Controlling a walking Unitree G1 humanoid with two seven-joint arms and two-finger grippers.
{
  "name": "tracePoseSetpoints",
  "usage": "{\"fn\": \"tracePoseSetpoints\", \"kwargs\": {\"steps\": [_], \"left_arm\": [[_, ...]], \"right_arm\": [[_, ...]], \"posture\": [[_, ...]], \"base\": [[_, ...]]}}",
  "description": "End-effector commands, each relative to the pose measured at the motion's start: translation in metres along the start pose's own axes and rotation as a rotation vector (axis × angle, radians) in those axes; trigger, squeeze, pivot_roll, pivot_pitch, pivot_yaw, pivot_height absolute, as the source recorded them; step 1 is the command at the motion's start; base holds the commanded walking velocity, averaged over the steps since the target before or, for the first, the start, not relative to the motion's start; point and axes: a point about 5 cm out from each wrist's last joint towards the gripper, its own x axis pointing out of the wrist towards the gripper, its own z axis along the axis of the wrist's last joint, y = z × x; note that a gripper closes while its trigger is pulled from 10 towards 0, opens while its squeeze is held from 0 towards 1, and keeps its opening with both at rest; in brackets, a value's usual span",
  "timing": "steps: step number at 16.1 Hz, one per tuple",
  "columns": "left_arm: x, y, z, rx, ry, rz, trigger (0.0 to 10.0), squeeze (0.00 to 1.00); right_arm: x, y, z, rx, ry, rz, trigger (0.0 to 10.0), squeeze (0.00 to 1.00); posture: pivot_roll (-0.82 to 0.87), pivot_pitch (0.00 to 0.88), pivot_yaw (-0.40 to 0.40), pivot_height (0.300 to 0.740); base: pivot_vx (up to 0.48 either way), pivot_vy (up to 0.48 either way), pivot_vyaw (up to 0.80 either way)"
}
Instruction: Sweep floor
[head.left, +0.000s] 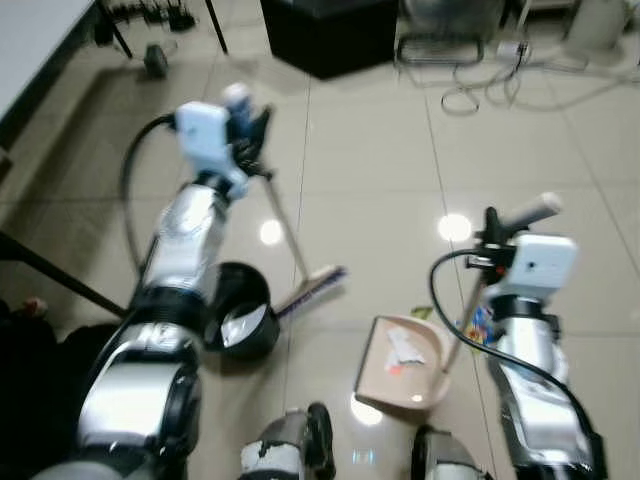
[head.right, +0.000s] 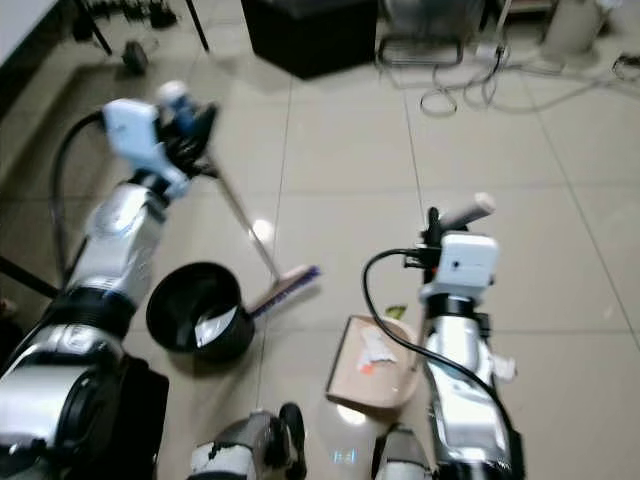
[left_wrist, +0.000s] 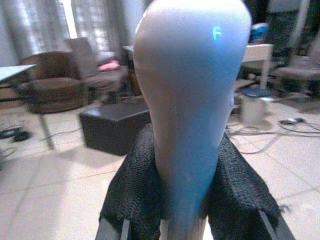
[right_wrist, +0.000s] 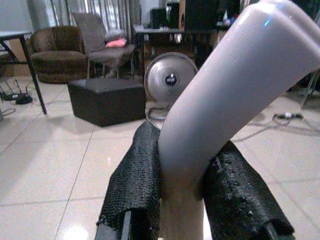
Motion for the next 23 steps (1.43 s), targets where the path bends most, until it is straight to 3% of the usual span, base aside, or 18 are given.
{"fn": "tracePoseSetpoints", "kwargs": {"steps": [1, 4, 7, 9, 10, 12, 16, 19, 23], "left_arm": [[-0.005, 0.01, 0.003, 0.012, -0.007, 0.045, 10.0, 0.0], [-0.023, 0.016, -0.008, 0.005, 0.045, 0.05, 10.0, 0.0], [-0.047, 0.01, -0.024, -0.029, 0.117, 0.049, 10.0, 0.0], [-0.073, -0.003, -0.039, -0.058, 0.209, 0.022, 10.0, 0.0], [-0.076, -0.004, -0.041, -0.059, 0.221, 0.015, 10.0, 0.0], [-0.105, -0.01, -0.055, -0.03, 0.319, 0.028, 10.0, 0.0], [-0.138, -0.001, -0.06, 0.014, 0.424, 0.094, 10.0, 0.0], [-0.139, -0.007, -0.056, 0.118, 0.401, 0.059, 10.0, 0.0], [-0.127, -0.026, -0.042, 0.074, 0.328, 0.019, 10.0, 0.0]], "right_arm": [[0.001, -0.004, 0.011, 0.023, -0.03, -0.01, 10.0, 0.0], [-0.003, -0.02, 0.023, 0.008, -0.027, -0.023, 10.0, 0.0], [0.0, -0.037, 0.044, 0.016, -0.039, -0.018, 10.0, 0.0], [0.005, -0.044, 0.057, 0.064, -0.034, -0.015, 10.0, 0.0], [0.005, -0.045, 0.058, 0.066, -0.036, -0.015, 10.0, 0.0], [0.014, -0.041, 0.072, 0.12, -0.047, 0.036, 10.0, 0.0], [0.037, -0.027, 0.118, 0.181, -0.145, 0.11, 10.0, 0.0], [0.052, -0.026, 0.135, 0.232, -0.16, 0.116, 10.0, 0.0], [0.061, -0.023, 0.139, 0.28, -0.145, 0.121, 10.0, 0.0]], "posture": [[0.01, 0.087, 0.133, 0.74], [0.0, 0.074, 0.131, 0.74], [-0.01, 0.06, 0.132, 0.74], [-0.02, 0.051, 0.128, 0.74], [-0.02, 0.051, 0.128, 0.74], [-0.02, 0.035, 0.125, 0.74], [-0.03, 0.01, 0.118, 0.74], [-0.02, 0.008, 0.08, 0.74], [0.0, 0.0, 0.07, 0.74]], "base": [[0.0, 0.0, 0.0], [0.0, 0.0, 0.0], [0.0, 0.0, 0.0], [0.0, 0.0, 0.0], [0.0, 0.0, 0.0], [0.0, 0.0, 0.0], [0.0, 0.0, 0.0], [0.0, 0.0, 0.0], [0.0, 0.0, 0.0]]}}
